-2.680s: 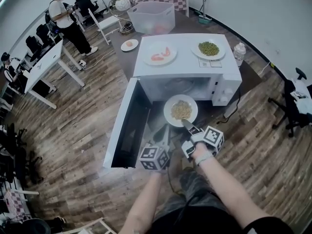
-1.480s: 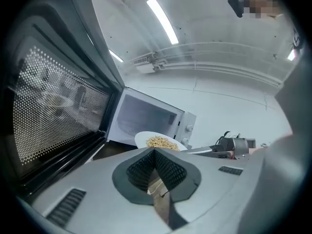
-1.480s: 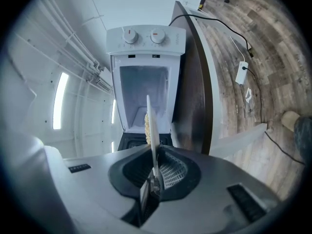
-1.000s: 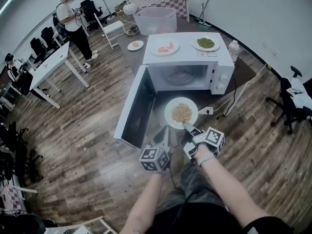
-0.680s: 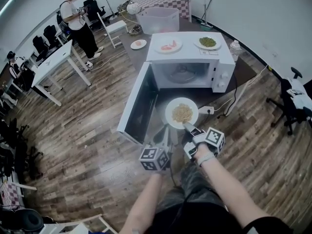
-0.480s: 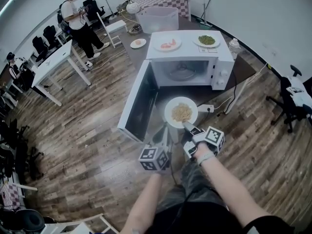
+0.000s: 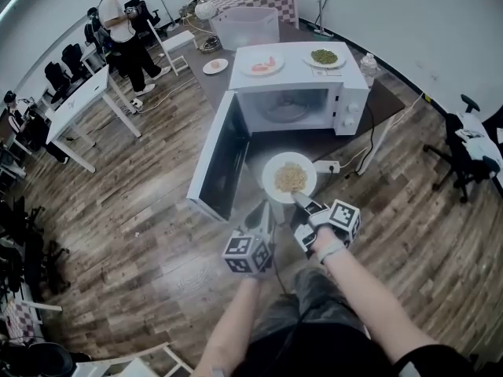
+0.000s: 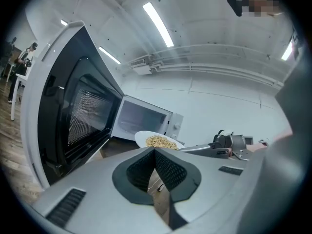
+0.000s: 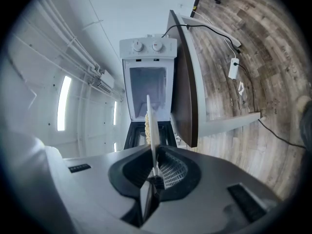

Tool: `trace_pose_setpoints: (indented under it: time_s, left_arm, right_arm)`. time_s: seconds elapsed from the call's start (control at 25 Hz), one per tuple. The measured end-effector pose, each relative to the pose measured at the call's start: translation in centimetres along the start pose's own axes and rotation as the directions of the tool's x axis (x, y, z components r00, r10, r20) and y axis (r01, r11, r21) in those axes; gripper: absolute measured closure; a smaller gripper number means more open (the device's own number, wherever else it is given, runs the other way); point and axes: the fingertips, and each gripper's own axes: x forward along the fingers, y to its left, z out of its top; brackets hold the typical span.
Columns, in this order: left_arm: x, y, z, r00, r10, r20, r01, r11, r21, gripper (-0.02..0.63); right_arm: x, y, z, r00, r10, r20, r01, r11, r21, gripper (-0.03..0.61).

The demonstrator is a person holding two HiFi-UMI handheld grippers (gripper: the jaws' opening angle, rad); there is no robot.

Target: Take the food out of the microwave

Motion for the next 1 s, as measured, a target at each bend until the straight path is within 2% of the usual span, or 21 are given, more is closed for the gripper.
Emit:
trace_pose_setpoints:
  time_s: [0.36,1.0]
  left_arm:
    - [0.3,-0.6,-0.1,1.000,-0.012,0.005,0.012,1.000,-0.006,0.614]
    - [-0.8,-1.9,-0.1,0.999,0.037,0.025,-0.037,0.999,-0.022,0.614]
  right_arm:
    - [-0.4,-0.1,0.1,1.000,0.006,-0.005,-0.006,1.000,0.002,0.551]
    - [-2.2,0.0,0.1,0.999,0.003,-0.037,-0.003,1.000,0.013,0.551]
